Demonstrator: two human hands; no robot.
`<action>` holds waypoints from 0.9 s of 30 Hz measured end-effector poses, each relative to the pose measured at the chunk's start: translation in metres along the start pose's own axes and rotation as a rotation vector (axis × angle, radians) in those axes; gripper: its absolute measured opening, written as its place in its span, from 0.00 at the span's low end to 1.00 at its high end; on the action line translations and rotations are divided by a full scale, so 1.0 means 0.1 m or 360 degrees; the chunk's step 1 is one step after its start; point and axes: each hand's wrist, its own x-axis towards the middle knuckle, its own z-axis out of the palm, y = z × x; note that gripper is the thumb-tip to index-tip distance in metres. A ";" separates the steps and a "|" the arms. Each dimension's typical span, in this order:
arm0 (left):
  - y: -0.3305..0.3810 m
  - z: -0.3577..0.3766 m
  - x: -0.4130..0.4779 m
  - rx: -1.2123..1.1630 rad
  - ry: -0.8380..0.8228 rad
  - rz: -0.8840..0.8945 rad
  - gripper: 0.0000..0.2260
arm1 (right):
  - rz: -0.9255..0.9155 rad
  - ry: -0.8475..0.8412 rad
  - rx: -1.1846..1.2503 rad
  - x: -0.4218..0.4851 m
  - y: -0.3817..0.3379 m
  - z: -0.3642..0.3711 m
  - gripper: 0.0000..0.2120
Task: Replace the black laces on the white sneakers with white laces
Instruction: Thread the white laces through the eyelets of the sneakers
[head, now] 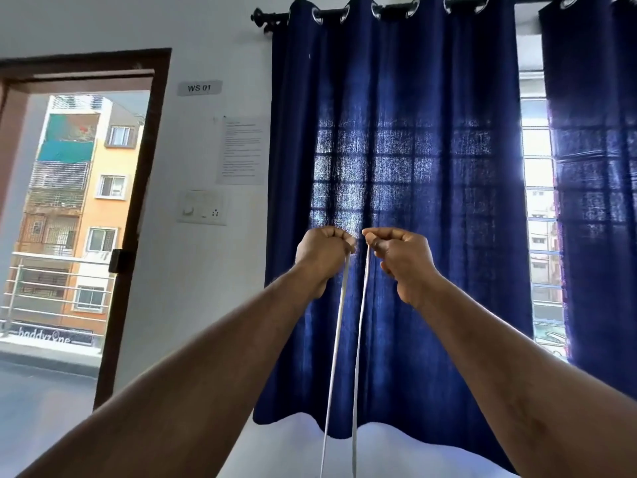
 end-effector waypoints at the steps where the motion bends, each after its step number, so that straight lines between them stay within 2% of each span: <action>1: 0.00 -0.01 0.00 0.0014 0.0031 0.0003 0.06 | 0.0010 -0.0006 0.0002 -0.01 -0.01 0.01 0.05; 10: 0.05 -0.09 0.00 0.0245 0.0218 0.0097 0.06 | 0.0080 -0.0001 -0.0016 0.01 -0.03 0.16 0.04; 27: 0.02 -0.31 -0.01 0.0148 0.0261 0.0028 0.05 | 0.0031 -0.0093 -0.0051 0.03 -0.18 0.49 0.04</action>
